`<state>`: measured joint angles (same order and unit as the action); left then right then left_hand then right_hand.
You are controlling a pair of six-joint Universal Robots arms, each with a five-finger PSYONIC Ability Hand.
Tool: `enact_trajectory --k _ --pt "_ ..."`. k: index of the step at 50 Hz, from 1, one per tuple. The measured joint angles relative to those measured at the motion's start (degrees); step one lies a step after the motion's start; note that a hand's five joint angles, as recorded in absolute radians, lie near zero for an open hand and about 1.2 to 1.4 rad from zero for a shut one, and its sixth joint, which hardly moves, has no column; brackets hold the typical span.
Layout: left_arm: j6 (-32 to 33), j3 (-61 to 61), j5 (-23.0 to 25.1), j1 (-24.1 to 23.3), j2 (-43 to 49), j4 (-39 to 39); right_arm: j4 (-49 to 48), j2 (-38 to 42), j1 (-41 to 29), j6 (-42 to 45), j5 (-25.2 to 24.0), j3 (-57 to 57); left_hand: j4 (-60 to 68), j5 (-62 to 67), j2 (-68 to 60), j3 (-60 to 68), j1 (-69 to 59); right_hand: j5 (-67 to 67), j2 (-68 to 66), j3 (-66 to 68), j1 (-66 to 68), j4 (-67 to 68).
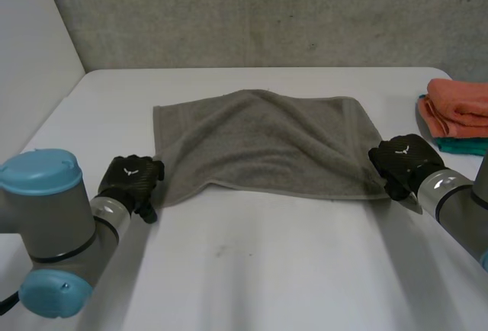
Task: Fold the laundry.
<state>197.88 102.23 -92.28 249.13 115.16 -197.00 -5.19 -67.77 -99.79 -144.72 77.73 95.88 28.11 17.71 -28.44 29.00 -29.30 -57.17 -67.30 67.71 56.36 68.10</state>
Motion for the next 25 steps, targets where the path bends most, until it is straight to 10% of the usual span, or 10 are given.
enact_trajectory --k 25 --pt "11.8 -0.2 0.6 3.1 2.8 -5.4 0.1 0.0 0.3 0.3 0.0 0.2 -5.2 -4.9 5.1 -5.5 5.1 0.0 0.0 0.0 0.0 0.0"
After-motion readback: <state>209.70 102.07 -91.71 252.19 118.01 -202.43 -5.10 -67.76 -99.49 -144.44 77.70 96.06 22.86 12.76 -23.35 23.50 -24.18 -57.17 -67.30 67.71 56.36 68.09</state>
